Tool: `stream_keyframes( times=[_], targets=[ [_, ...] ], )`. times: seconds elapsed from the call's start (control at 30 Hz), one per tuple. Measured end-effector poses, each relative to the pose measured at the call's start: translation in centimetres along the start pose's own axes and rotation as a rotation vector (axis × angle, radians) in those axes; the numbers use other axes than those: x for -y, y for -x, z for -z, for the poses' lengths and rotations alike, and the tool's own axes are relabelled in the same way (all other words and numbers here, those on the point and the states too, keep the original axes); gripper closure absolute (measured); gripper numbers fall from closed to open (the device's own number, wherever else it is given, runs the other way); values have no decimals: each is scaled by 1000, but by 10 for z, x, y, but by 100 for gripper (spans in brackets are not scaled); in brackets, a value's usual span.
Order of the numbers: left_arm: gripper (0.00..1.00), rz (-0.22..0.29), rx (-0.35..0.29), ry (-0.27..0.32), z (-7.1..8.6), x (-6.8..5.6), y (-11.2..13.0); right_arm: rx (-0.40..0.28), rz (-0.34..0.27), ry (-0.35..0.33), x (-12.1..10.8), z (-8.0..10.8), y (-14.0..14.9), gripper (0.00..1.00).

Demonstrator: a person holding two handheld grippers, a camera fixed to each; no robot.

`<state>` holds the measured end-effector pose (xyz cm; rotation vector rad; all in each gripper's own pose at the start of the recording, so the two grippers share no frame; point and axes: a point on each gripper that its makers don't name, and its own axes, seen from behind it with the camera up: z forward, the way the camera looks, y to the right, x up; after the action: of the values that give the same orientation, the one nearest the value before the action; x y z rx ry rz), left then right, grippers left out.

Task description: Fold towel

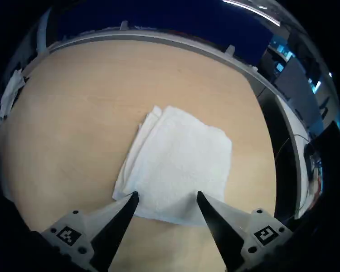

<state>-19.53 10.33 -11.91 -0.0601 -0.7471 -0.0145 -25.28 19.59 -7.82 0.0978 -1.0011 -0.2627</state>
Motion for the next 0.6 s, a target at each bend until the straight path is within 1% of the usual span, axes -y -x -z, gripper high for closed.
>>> stream_keyframes(
  times=[0.17, 0.27, 0.47, 0.6],
  targets=[
    [6, 9, -11, 0, -1, 2, -5, -69, -35, 6, 1, 21, -20, 0],
    [6, 16, -18, 2, -3, 4, -7, -126, -70, 6, 2, 34, -35, 0],
    [6, 19, -38, 6, -7, 7, -13, -279, -154, 5, 6, 64, -77, 0],
    [6, 24, -61, 12, -9, 8, -21, -359, -182, 22, 7, 77, -96, 0]
  ],
)
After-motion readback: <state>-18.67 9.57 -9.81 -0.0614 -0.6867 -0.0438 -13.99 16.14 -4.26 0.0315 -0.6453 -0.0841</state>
